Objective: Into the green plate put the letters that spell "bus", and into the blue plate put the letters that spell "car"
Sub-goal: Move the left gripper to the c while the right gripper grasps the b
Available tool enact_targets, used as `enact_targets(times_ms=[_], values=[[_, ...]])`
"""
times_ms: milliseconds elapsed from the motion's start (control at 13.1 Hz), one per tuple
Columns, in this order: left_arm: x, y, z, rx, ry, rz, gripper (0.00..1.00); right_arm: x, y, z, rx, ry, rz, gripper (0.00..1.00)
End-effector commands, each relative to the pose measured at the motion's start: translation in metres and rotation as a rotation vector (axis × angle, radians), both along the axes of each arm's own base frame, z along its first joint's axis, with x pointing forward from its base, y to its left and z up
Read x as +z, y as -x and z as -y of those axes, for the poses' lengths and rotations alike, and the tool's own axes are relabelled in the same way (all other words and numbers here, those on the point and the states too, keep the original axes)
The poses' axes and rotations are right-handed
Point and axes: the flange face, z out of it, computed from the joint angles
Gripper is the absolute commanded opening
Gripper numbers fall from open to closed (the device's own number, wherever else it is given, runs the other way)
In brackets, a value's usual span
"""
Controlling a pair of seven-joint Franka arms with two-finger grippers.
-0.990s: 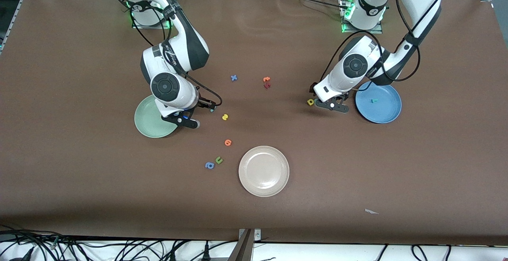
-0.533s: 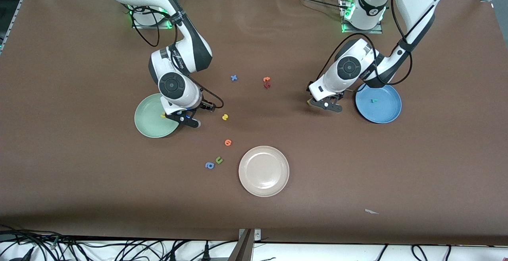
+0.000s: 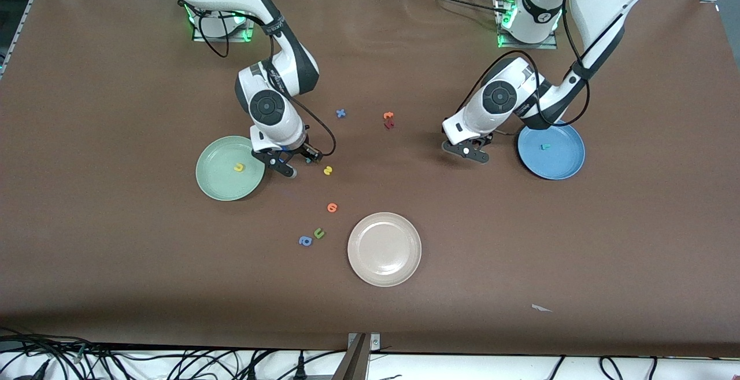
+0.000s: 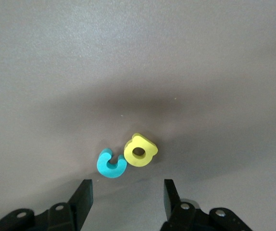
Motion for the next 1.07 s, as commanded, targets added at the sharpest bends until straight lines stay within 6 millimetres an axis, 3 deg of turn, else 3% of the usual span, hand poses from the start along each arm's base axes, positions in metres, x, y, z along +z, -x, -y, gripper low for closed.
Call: enact_targets(times_ms=[0, 152, 457, 685, 837, 990], values=[[-0.002, -0.020, 0.004, 0.021, 0.021, 0.021, 0.65, -0.003, 0.004, 0.000, -0.018, -0.001, 0.028, 0.76], [0.002, -0.029, 0.005, 0.033, 0.030, 0.033, 0.65, -0.015, 0.008, -0.006, -0.008, 0.000, 0.031, 0.72], [-0.004, -0.033, 0.000, 0.027, 0.020, 0.037, 0.65, -0.014, 0.009, -0.011, -0.024, -0.006, 0.042, 0.63], [-0.005, -0.033, 0.014, 0.030, 0.022, 0.040, 0.65, -0.018, 0.013, -0.015, -0.020, -0.005, 0.043, 0.30], [-0.011, -0.029, 0.020, 0.016, -0.006, 0.050, 0.61, -0.016, 0.011, -0.015, -0.020, -0.005, 0.043, 0.18], [-0.013, -0.029, 0.019, 0.012, -0.015, 0.053, 0.61, -0.007, 0.009, -0.015, -0.008, -0.011, 0.052, 0.17]])
